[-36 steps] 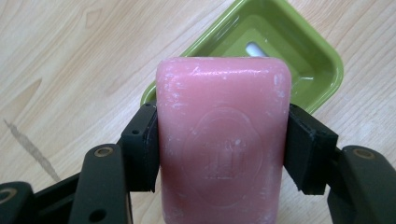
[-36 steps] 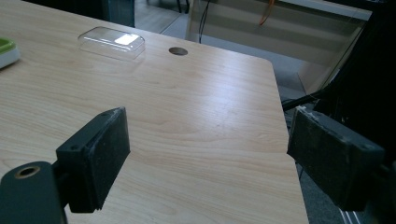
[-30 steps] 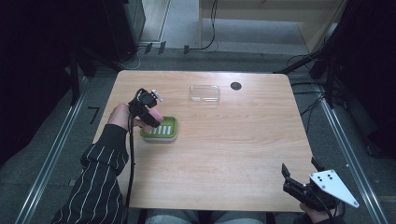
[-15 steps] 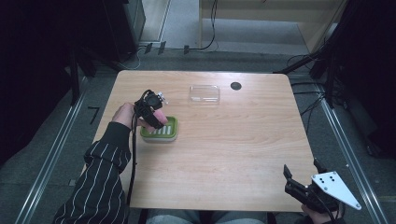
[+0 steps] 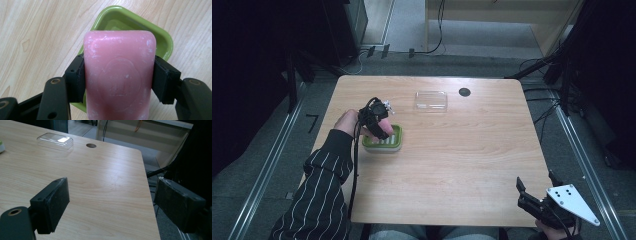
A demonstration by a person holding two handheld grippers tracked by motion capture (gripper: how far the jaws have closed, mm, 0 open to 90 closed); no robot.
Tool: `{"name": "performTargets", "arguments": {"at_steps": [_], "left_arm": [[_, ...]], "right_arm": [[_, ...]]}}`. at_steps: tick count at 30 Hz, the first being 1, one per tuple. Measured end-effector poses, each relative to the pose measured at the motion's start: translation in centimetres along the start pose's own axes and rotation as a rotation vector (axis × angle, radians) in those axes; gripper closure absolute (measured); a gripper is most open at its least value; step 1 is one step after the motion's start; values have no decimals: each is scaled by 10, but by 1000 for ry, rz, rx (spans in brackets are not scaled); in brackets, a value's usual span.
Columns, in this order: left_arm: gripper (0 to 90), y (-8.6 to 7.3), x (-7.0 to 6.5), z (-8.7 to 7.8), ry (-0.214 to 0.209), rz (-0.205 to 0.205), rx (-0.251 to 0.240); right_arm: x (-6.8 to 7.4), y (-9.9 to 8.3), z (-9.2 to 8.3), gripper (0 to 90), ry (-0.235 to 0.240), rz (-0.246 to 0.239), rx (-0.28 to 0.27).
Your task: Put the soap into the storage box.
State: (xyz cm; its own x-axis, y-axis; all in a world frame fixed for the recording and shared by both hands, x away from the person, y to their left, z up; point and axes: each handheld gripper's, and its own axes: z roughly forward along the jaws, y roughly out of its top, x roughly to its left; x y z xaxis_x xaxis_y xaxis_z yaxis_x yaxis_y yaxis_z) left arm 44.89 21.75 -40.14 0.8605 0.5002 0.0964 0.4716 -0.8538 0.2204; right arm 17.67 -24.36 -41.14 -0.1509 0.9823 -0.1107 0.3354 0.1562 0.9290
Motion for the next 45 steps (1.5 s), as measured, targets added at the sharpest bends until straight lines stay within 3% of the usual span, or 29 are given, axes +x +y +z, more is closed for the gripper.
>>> {"name": "performTargets", "arguments": {"at_steps": [9, 11, 15, 18, 25, 31, 33, 37, 45], "left_arm": [[386, -1, 0, 6, -5, 53, 0], [386, -1, -1, 9, -7, 88, -4], [386, 0, -1, 13, -21, 95, 7], [386, 0, 0, 14, -1, 106, 12], [386, 1, 1, 20, -12, 120, 16], [386, 3, 0, 24, -13, 161, 21], [385, 4, 0, 26, -29, 160, 24], [385, 3, 1, 29, -9, 156, 44], [384, 2, 1, 32, -8, 154, 45]], "right_arm": [[0, 0, 0, 138, 0, -1, 0], [0, 0, 0, 138, 0, -1, 0], [0, 0, 0, 137, 0, -1, -1], [0, 0, 0, 137, 0, -2, 0], [0, 0, 0, 138, 1, -3, 2], [0, 0, 0, 137, 0, -2, 2], [0, 0, 0, 138, 0, -3, 3], [0, 0, 0, 137, 1, -3, 2], [0, 0, 0, 137, 1, -6, 4]]}}
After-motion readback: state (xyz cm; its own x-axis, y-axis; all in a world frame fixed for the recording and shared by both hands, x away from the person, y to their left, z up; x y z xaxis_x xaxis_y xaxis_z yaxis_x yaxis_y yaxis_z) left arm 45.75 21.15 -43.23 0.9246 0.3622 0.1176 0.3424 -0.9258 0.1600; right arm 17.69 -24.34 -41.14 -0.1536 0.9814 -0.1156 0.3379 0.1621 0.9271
